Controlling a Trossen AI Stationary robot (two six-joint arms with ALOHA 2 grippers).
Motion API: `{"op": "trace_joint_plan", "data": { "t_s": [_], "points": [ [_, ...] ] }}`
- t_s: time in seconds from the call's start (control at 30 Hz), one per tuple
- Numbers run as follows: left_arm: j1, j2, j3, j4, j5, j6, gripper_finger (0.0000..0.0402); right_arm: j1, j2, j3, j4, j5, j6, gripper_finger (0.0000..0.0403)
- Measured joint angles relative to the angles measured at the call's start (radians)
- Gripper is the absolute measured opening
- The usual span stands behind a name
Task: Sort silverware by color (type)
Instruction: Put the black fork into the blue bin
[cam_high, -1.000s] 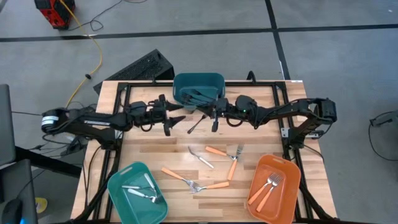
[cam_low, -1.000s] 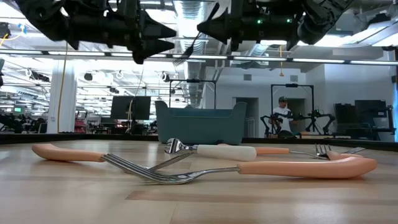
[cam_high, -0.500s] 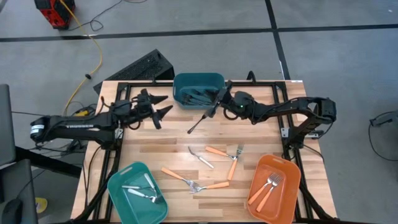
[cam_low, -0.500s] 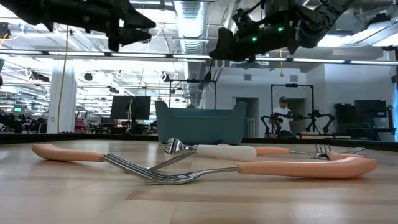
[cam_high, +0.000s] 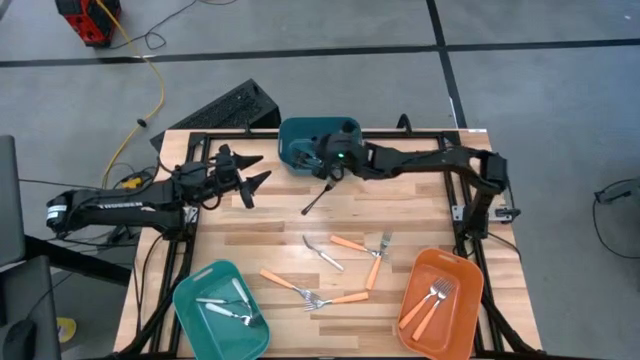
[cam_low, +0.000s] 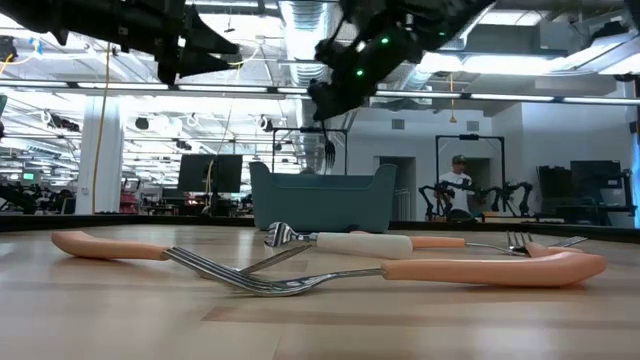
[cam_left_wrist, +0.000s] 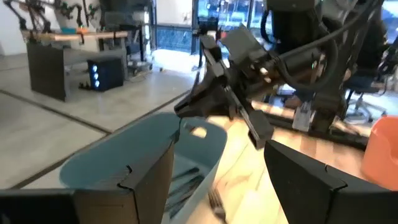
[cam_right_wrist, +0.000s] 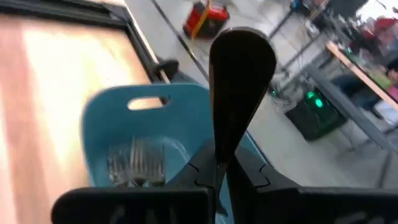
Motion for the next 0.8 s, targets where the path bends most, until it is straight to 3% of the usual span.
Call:
{"op": "trace_joint_plan", "data": {
  "t_s": [0.07,0.23,0.4,0.8],
  "points": [
    [0.0,-0.007,0.0,-0.024,-0.019,0.0,0.0237,-0.004,0.035,0.049,-0.109,0.048,0.01,0.0036],
    [0.0,-0.018,-0.001,-0.053,-0.044,0.0,0.0237,-0.006,0.143,0.154,-0.187,0.072,0.012,0.0036],
    [0.0,-0.019,-0.001,-0.067,-0.047,-0.001,0.0237,-0.001,0.225,0.212,-0.279,0.201,0.014,0.0036],
    [0.0,-0.017,-0.001,-0.077,-0.047,-0.01,0.0237,-0.022,0.257,0.252,-0.349,0.199,0.133,0.0036]
  ]
}}
